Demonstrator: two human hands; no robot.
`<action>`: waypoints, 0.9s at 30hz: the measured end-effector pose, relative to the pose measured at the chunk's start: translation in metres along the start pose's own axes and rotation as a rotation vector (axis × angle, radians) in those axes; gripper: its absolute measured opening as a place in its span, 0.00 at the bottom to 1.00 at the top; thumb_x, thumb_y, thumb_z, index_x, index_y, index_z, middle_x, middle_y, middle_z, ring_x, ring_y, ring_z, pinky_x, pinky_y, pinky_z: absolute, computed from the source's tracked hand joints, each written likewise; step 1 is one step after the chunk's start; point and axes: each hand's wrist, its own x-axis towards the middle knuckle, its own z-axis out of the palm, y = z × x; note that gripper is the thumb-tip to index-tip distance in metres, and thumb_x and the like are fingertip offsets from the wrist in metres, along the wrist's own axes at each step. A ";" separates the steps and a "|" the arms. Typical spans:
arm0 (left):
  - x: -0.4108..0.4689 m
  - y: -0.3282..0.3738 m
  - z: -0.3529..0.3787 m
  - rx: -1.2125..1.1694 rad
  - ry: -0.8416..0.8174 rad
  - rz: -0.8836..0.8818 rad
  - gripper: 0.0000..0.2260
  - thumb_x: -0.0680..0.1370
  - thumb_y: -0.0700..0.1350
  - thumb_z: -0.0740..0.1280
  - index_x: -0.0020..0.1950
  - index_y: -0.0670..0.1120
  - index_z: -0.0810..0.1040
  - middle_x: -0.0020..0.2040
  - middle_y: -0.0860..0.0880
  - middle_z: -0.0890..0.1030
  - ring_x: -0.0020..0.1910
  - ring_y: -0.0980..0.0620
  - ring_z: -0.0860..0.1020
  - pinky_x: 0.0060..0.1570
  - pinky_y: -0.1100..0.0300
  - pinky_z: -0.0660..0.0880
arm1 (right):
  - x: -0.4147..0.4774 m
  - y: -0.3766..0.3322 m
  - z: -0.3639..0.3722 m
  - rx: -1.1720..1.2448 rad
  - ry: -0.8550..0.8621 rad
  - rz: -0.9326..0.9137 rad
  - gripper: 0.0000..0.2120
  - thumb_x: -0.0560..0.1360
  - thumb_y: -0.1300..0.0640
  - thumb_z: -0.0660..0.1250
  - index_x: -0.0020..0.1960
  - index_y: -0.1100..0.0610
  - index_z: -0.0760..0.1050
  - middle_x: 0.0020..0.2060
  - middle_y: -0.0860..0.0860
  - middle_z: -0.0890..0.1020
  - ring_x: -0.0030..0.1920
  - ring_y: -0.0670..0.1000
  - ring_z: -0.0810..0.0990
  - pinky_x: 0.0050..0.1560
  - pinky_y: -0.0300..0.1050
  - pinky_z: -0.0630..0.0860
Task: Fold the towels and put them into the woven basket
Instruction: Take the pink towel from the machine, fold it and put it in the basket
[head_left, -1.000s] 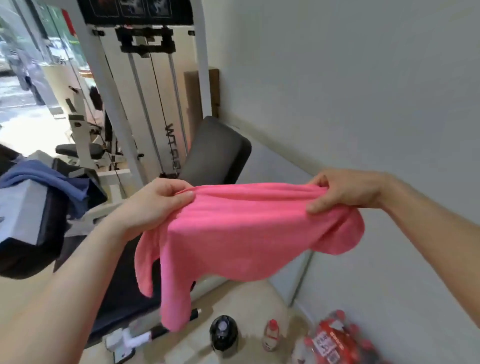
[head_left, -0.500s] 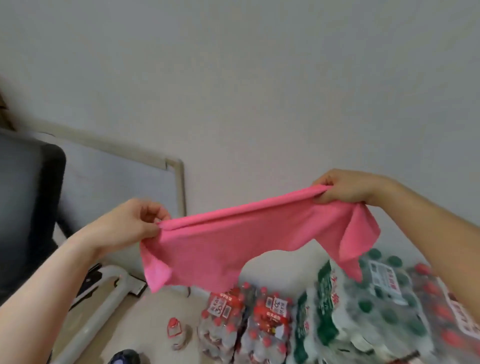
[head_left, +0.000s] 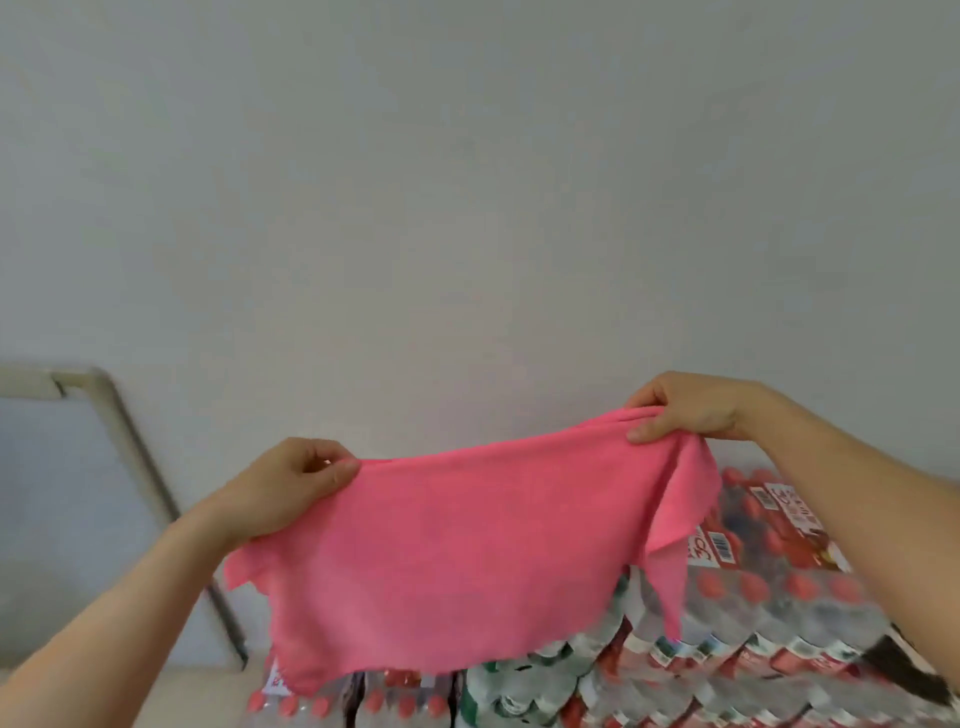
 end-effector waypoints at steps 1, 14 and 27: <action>0.016 0.008 0.015 0.070 0.092 0.033 0.09 0.80 0.47 0.64 0.42 0.54 0.82 0.39 0.54 0.83 0.42 0.53 0.80 0.44 0.59 0.75 | 0.005 0.013 -0.012 -0.127 0.076 -0.005 0.07 0.70 0.57 0.76 0.44 0.59 0.83 0.39 0.55 0.85 0.37 0.49 0.80 0.43 0.45 0.78; 0.149 0.124 0.104 0.394 0.796 0.352 0.21 0.63 0.30 0.57 0.49 0.41 0.82 0.45 0.47 0.80 0.47 0.46 0.72 0.44 0.60 0.63 | 0.009 0.143 -0.141 -0.613 0.885 -0.161 0.08 0.67 0.61 0.67 0.35 0.49 0.73 0.31 0.49 0.77 0.35 0.57 0.76 0.33 0.45 0.67; 0.089 0.024 0.249 0.459 0.037 0.140 0.23 0.57 0.25 0.66 0.41 0.49 0.83 0.37 0.55 0.81 0.37 0.50 0.78 0.36 0.59 0.74 | -0.037 0.316 0.020 -0.809 0.405 0.184 0.11 0.65 0.50 0.70 0.44 0.49 0.72 0.38 0.46 0.80 0.36 0.50 0.79 0.29 0.44 0.68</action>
